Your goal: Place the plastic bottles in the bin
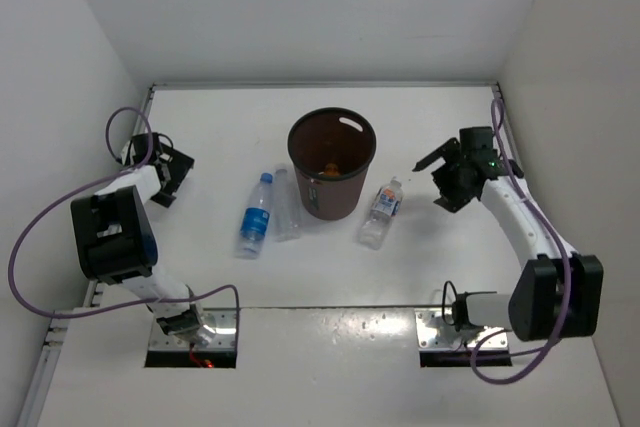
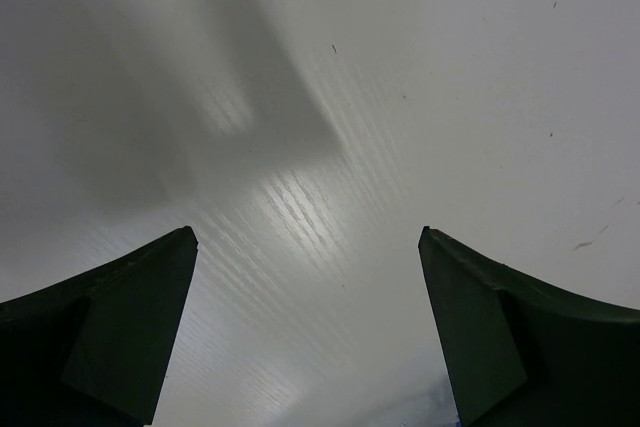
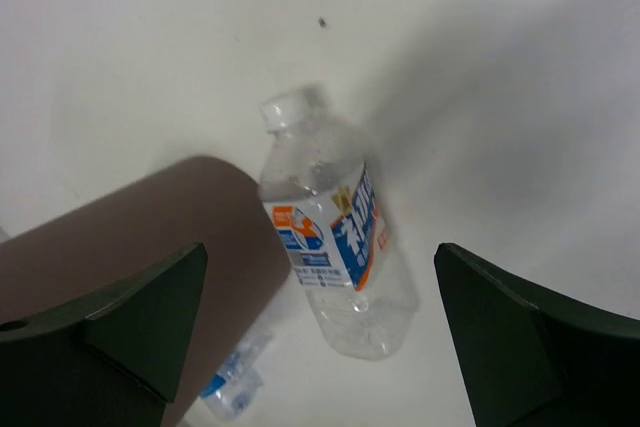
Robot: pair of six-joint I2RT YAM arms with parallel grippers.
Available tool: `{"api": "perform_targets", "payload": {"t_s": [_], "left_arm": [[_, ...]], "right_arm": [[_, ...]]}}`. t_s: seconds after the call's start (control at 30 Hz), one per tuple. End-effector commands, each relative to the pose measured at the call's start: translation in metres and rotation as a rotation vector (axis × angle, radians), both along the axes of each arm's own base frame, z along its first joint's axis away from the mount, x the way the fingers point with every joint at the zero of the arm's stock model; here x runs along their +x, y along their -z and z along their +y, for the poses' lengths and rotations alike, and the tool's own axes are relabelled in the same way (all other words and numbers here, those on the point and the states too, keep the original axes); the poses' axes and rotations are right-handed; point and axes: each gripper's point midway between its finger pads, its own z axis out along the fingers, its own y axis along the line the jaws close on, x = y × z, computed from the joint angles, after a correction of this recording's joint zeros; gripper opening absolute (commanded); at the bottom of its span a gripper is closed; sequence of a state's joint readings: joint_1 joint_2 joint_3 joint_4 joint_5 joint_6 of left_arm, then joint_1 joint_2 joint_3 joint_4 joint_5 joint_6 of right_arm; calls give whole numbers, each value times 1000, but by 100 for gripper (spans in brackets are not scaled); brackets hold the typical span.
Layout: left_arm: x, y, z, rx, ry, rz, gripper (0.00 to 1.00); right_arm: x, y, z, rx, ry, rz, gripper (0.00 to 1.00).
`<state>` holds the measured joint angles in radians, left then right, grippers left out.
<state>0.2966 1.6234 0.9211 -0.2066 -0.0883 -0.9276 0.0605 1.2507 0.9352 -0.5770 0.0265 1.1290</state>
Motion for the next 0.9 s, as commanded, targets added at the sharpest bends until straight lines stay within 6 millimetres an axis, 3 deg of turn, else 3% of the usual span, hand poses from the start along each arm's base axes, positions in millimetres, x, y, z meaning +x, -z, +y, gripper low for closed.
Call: {"api": "perform_targets", "payload": {"t_s": [0.0,0.1,0.23,0.37,0.43,0.7,0.87], "left_arm": [[3,0,3,-19,-24,-28,100],[1,3,2,-20,-24,-27,100],[-3,7,1,-24,-24,-15,100],[-1,6,2,-21,-24,-24,100],[-1,6,2,-21,-24,-24,100],[-4,6,1,-16,-17,-21,100],[-4,6,1,-16,-17,-21,100]], "right_arm": [[1,-5,37,230,-105,17,97],[-9,9,54,253,-169,39,98],[-27,45,72,313,-195,146,100],[-46,78,82,295,-215,280,100],[-53,92,78,262,-186,342,100],[-51,106,88,207,-205,435,100],[-62,118,93,215,-201,493,100]]}}
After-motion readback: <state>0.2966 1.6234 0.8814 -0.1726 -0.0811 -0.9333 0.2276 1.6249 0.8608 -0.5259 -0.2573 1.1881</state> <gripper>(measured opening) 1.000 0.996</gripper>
